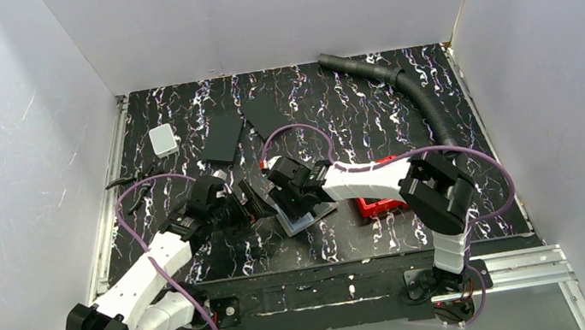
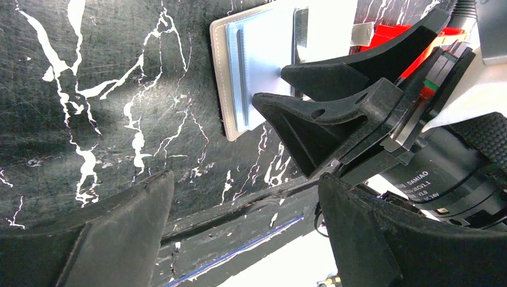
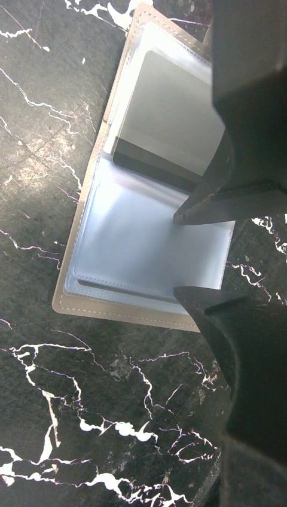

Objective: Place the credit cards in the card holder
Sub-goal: Turn over the card slot in the card holder.

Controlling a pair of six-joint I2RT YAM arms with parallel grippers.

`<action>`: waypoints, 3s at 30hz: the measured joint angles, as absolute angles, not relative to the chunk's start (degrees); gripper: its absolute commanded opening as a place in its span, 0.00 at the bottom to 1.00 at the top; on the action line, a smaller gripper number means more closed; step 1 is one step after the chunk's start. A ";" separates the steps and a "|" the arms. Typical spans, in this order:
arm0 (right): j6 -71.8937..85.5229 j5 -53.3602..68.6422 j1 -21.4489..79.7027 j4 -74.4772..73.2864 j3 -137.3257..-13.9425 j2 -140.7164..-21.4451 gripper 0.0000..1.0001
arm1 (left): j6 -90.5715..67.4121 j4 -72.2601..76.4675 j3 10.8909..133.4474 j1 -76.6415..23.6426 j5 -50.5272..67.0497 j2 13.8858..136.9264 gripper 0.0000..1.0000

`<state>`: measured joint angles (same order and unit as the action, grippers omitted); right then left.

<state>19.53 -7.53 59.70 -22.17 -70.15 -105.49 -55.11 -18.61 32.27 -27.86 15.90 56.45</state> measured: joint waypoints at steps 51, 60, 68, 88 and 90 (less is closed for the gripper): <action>15.29 -3.66 60.64 -7.49 -50.76 -91.79 0.74 | -57.14 -8.23 33.10 -28.40 20.12 71.81 0.63; 7.01 -11.18 65.98 -2.72 -51.31 -91.98 0.72 | -57.08 -12.10 31.09 -28.36 16.62 65.30 0.66; 5.58 -15.20 66.02 -0.95 -52.56 -96.66 0.46 | -57.25 -12.43 30.11 -28.34 16.58 65.34 0.67; 10.50 -15.64 63.90 1.13 -50.68 -92.44 0.01 | -57.95 -9.82 30.92 -28.34 19.38 68.69 0.67; 11.94 -14.50 62.35 1.43 -49.58 -89.76 0.04 | -58.57 -8.51 31.44 -28.34 20.45 70.02 0.66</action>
<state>11.94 -14.50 62.35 1.43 -49.58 -89.76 -58.57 -8.51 31.44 -28.34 20.45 70.02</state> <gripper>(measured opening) 0.030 0.674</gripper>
